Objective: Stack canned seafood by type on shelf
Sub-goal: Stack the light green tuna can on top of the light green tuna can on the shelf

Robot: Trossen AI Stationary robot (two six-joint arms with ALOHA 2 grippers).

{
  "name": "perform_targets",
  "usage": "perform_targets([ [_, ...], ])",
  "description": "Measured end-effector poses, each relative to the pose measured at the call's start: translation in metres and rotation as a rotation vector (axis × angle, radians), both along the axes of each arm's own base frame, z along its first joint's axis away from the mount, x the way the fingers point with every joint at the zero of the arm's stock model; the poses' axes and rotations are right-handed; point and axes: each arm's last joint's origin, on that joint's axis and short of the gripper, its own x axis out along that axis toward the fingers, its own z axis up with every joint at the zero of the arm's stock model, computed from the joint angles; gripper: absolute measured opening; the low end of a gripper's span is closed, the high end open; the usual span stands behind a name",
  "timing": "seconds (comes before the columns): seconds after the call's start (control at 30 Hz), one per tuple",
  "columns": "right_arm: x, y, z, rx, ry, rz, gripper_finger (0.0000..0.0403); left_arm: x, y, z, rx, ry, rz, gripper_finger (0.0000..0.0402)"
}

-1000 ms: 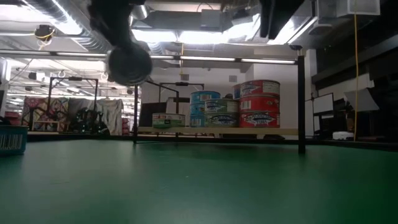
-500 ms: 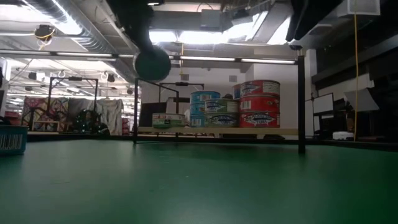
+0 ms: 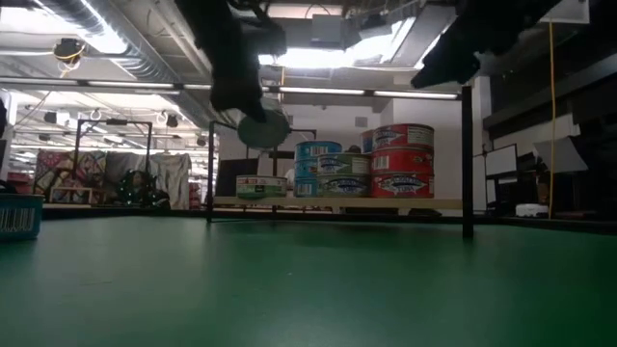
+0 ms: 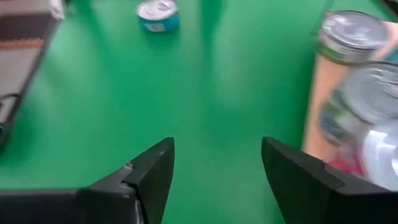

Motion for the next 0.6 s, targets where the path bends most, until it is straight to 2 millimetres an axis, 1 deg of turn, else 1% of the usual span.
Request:
perform_targets([
  [0.1,0.003,0.001,-0.013,0.022,-0.051,0.018,0.0241,0.008,0.000,-0.012,0.031,0.064,-0.022,0.0148],
  [0.23,0.006,0.003,-0.021,0.043,-0.098,0.031,0.0241,0.015,0.004,-0.029,0.041,0.135,-0.028,0.0148],
  [0.4,0.007,0.003,-0.022,0.052,-0.109,0.033,0.0241,0.020,0.012,-0.043,0.079,0.198,0.003,0.0148],
  [0.6,0.008,0.004,-0.021,0.062,-0.122,0.038,0.0241,0.020,0.022,-0.047,0.087,0.216,0.035,0.0148],
])
